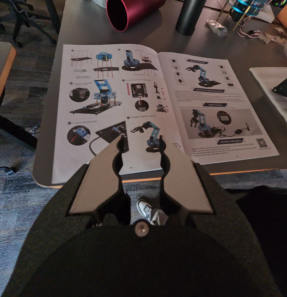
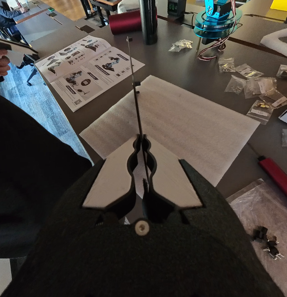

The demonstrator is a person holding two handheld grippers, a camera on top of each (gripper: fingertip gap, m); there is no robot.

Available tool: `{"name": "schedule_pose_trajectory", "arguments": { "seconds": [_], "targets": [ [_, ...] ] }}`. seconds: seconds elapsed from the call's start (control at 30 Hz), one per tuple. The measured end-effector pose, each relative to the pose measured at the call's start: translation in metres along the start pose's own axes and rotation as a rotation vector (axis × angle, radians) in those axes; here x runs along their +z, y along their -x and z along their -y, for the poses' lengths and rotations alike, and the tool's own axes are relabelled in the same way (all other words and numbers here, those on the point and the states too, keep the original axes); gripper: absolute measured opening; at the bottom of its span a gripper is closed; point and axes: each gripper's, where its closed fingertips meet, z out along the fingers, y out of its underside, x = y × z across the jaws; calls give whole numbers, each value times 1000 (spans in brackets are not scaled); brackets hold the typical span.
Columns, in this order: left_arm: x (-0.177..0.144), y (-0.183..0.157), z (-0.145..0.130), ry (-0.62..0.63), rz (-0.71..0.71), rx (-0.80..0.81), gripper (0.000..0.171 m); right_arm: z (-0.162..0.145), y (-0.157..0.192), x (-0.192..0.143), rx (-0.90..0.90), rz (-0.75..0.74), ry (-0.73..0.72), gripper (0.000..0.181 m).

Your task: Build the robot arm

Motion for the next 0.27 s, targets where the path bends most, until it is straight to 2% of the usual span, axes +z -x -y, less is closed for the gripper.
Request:
{"name": "schedule_pose_trajectory", "arguments": {
  "seconds": [0.27],
  "targets": [
    [4, 31, -9, 81, 23, 6, 44, 0, 0, 0, 16, -54, -13, 3]
  ]
}}
